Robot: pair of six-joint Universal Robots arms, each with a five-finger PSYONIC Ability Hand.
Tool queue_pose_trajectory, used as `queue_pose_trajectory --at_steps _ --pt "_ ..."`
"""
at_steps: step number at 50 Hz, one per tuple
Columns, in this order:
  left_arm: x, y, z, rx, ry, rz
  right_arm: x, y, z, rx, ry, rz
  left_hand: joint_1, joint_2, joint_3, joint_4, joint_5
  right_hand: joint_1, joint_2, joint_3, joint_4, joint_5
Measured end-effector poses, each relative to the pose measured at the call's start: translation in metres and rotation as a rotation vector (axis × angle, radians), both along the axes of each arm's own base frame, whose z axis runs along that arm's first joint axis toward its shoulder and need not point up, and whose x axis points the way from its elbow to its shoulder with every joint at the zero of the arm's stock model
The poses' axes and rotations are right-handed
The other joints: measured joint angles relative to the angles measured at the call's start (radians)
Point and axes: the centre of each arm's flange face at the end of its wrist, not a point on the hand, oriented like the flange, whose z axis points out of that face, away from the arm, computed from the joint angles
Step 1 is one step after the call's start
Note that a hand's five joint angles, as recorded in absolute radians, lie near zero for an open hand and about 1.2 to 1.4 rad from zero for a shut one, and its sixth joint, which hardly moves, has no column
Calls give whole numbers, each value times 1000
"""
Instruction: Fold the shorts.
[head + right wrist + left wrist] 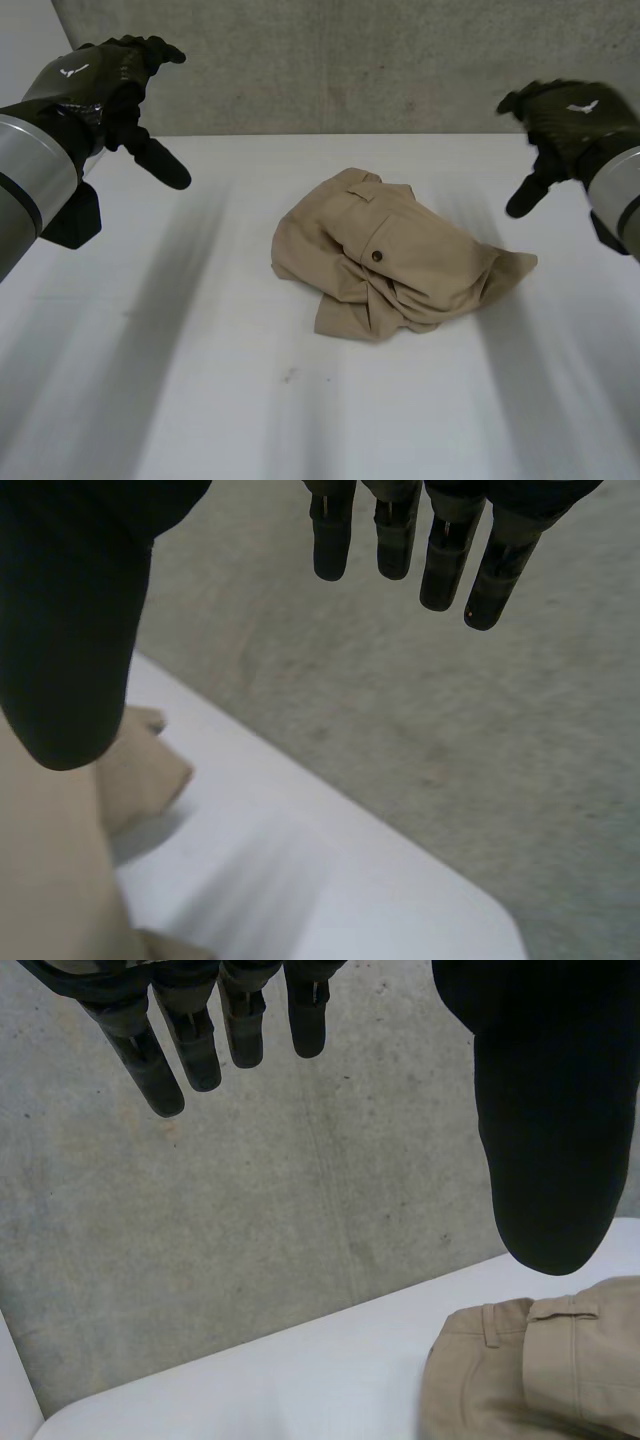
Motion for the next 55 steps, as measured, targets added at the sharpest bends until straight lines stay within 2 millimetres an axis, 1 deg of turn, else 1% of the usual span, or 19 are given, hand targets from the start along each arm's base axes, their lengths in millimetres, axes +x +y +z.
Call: queue_pose_trajectory --at_steps 6,7,10,16,20,22,23,24,25,26,34,39,42,44,45,48,49,50,55 --pt "-1 -2 2 -15 1 1 17 -2 -15 60 43 93 0 0 0 0 0 0 0 0 0 0" --pt "-1 -4 3 -33 -2 2 35 -6 -24 81 43 150 0 0 0 0 0 0 0 0 0 0" --pt "-1 -6 4 -51 -6 6 58 -16 -41 91 41 203 0 0 0 0 0 0 0 0 0 0" --pt "0 -10 3 -62 -11 13 86 -38 -85 120 48 244 0 0 0 0 0 0 0 0 0 0" --pt "0 -12 1 -61 -12 16 103 -40 -118 163 67 272 0 0 0 0 0 18 34 45 28 26" --pt "0 -12 1 -60 -13 16 105 -39 -123 171 70 276 0 0 0 0 0 22 43 57 34 33" --pt "0 -13 0 -58 -13 17 111 -33 -136 199 82 293 0 0 0 0 0 418 442 450 426 408" --pt "0 -13 0 -58 -13 17 112 -32 -137 200 83 294 0 0 0 0 0 476 529 534 488 464" --pt "0 -13 0 -58 -13 17 114 -26 -139 210 87 306 0 0 0 0 0 672 791 763 746 705" --pt "0 -13 0 -58 -13 18 116 -21 -137 210 88 315 0 0 0 0 0 747 903 885 873 832" --pt "0 -14 1 -66 -10 18 122 23 -107 150 71 395 0 0 0 0 0 772 952 944 944 899" --pt "2 -18 3 -82 -3 30 136 83 -90 116 52 531 0 0 0 0 0 772 952 959 957 899" --pt "7 -23 5 -93 2 50 142 103 -77 98 11 564 0 0 0 0 0 772 952 961 958 899" --pt "9 -24 5 -96 3 57 143 105 -71 89 -9 562 0 0 0 0 0 772 952 961 958 899" --pt "13 -27 7 -103 5 72 145 106 -45 54 -106 538 0 0 0 0 0 772 952 961 958 899" --pt "16 -30 9 -110 8 84 144 102 -11 18 -245 498 0 0 0 0 0 772 952 961 958 899" --pt "18 -31 10 -112 9 89 141 98 10 0 -341 475 0 0 0 0 0 772 952 961 958 899" --pt "18 -31 10 -113 10 91 141 98 12 -1 -352 473 0 0 0 0 0 772 952 961 958 899" --pt "21 -32 12 -120 13 101 127 87 62 -34 -641 428 0 0 0 0 0 772 952 961 958 899"
